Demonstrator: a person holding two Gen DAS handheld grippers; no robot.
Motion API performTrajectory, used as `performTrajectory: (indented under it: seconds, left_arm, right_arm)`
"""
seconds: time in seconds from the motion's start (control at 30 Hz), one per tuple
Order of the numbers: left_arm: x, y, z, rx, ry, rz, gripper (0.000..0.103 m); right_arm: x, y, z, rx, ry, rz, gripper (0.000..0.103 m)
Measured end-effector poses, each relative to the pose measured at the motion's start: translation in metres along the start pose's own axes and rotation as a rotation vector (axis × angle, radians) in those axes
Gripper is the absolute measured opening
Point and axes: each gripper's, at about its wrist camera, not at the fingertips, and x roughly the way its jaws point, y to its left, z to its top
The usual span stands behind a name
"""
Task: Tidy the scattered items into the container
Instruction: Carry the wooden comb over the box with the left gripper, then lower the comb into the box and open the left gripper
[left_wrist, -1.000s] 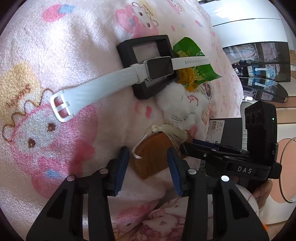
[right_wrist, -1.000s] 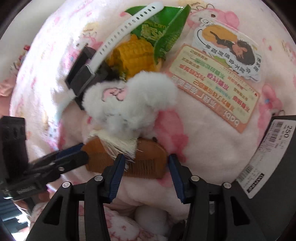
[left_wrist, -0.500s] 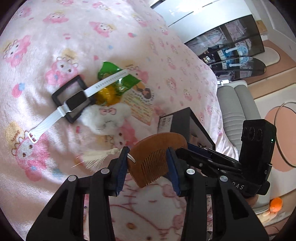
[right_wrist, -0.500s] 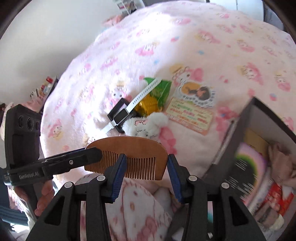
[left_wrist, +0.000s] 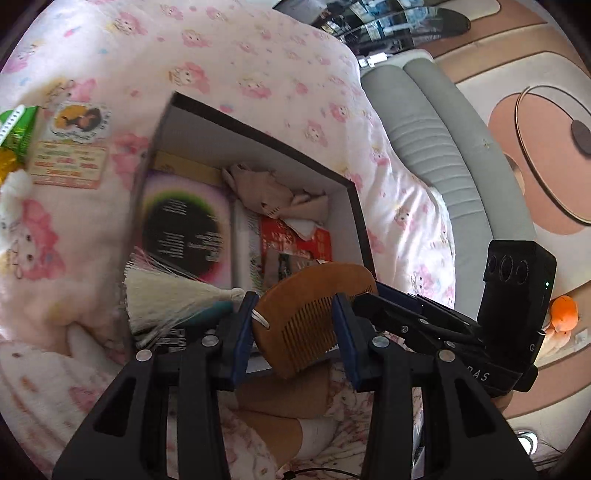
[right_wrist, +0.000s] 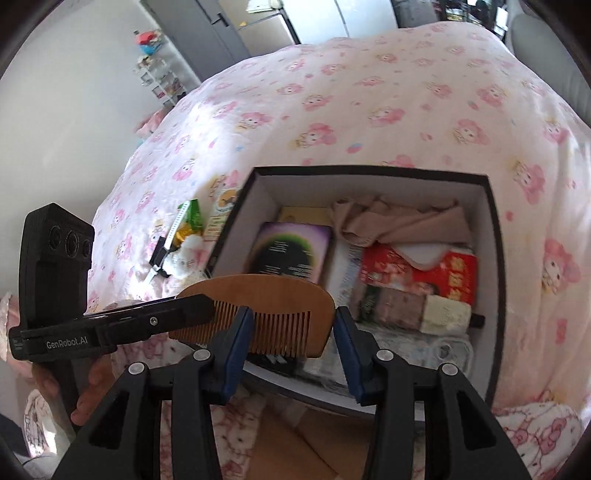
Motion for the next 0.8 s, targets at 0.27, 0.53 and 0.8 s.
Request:
performTrajectory:
  seconds: [0.27,0.53,0.8]
  left_arm:
    - [0.068,-0.010,-0.001,0.058,0.107,0.050,0.040]
    - [0.091,-0.001,-0.004,0.064,0.144,0.096,0.042]
    - [0.098,0.009,-0.007,0.045,0.187,0.143,0.045]
  right_arm:
    - [0.010,-0.064,-0.029,0.111,0.032,-0.049,0.041]
    - [0.034,-0.074,-0.036,0.132,0.080,-0.085,0.041]
    - [0.044,-0.068,-0.036,0.110,0.108,-0.153,0.041]
